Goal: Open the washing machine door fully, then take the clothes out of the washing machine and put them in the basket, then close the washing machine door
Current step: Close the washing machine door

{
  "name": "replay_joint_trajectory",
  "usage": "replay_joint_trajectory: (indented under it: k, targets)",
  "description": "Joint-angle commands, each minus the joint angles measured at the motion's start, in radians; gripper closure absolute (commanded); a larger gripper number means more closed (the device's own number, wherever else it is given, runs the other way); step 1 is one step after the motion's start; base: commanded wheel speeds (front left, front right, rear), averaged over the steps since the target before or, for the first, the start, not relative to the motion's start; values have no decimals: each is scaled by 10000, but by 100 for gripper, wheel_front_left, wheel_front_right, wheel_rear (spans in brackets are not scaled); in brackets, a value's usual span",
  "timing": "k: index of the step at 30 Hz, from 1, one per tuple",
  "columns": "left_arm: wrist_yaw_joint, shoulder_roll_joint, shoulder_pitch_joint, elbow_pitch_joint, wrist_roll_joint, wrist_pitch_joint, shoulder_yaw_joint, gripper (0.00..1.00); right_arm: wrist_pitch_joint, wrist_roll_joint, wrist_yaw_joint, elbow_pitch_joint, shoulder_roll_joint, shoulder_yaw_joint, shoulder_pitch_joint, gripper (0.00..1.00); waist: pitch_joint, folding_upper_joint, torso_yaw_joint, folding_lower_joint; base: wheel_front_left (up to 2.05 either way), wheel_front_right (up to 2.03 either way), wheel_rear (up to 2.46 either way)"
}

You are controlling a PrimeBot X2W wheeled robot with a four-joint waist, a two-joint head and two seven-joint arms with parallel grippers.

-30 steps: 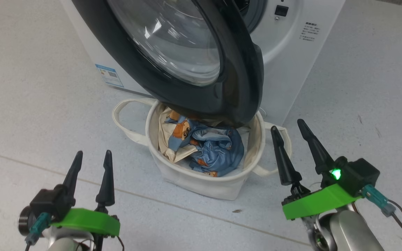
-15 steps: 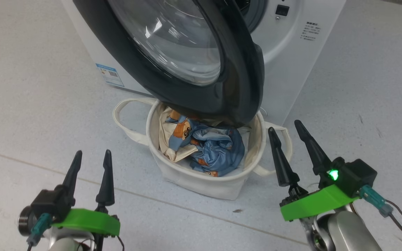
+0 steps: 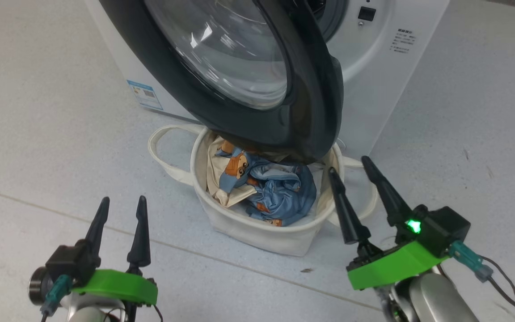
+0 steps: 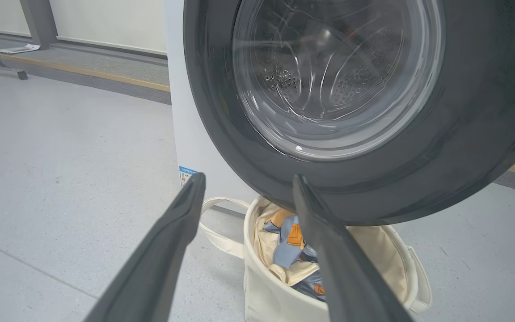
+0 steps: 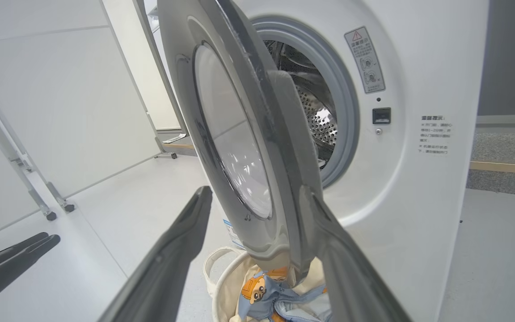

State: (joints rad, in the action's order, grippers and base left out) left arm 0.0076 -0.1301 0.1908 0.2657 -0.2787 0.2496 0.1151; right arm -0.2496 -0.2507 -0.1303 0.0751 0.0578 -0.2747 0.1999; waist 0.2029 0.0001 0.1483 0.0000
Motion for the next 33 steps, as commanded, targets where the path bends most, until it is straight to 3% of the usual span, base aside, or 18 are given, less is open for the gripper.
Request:
replay_joint_trajectory:
  k: [1, 2, 8, 14, 33]
  targets:
    - [-76, -77, 142, -229, 130, 122, -395, 0, -122, -116, -4, -516, -76, -417, 190, 81, 49, -1, 17, 0, 0, 0, 0]
    - [-101, -56, 156, -209, 156, 122, -414, 0, -122, -182, -4, -601, -76, -540, 247, 100, 80, -1, 24, 0, 0, 0, 0]
    - [-231, 128, 358, -187, 282, 122, -518, 0, -122, 122, -4, -897, -76, -1507, 849, 100, 438, -1, 135, 0, 0, 0, 0]
    - [-356, 323, 607, -150, 403, 122, -550, 0, -122, 393, -4, -650, -76, -1807, 1650, 100, 971, -1, 347, 0, 0, 0, 0]
    - [-540, 714, 1553, -127, 853, 122, -521, 0, -122, 491, -4, -250, -76, -380, 3253, 100, 2430, -1, 865, 0, 0, 0, 0]
